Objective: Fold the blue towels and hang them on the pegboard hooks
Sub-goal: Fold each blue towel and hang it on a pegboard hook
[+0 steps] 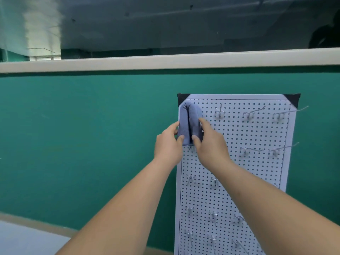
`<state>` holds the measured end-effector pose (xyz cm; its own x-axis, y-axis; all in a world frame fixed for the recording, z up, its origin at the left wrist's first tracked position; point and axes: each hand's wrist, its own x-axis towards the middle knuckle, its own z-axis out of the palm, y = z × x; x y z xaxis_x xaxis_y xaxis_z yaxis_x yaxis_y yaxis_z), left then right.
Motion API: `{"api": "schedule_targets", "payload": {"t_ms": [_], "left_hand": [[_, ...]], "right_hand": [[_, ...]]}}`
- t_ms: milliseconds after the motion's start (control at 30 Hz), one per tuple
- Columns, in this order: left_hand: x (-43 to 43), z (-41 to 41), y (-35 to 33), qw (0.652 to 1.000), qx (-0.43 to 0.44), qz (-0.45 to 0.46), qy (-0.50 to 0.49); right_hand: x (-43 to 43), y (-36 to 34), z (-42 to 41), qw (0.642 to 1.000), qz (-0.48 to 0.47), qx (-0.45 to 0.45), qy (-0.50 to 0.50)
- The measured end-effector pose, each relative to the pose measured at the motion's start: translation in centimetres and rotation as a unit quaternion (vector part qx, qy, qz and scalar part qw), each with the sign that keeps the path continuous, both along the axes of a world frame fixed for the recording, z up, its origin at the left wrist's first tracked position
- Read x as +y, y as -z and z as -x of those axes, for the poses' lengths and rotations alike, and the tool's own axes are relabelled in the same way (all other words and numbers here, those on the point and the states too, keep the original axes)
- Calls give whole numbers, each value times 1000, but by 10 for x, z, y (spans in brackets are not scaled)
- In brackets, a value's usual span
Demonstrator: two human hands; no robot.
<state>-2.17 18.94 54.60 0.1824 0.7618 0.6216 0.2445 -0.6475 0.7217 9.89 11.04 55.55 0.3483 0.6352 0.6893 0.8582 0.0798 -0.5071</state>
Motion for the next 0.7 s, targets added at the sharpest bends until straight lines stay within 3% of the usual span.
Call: {"api": "schedule_targets", "payload": {"t_ms": [200, 433, 567, 700], "left_hand": [[-26, 18, 43, 1000, 10, 2, -12], [-93, 20, 213, 991, 98, 84, 23], [-134, 22, 333, 960, 213, 154, 100], [-163, 35, 425, 897, 359, 210, 148]], "right_hand": [[-45, 58, 15, 999, 14, 26, -40], [-122, 213, 14, 989, 131, 47, -51], [-171, 325, 2, 962, 261, 63, -49], [-215, 425, -10, 923, 373, 79, -45]]}}
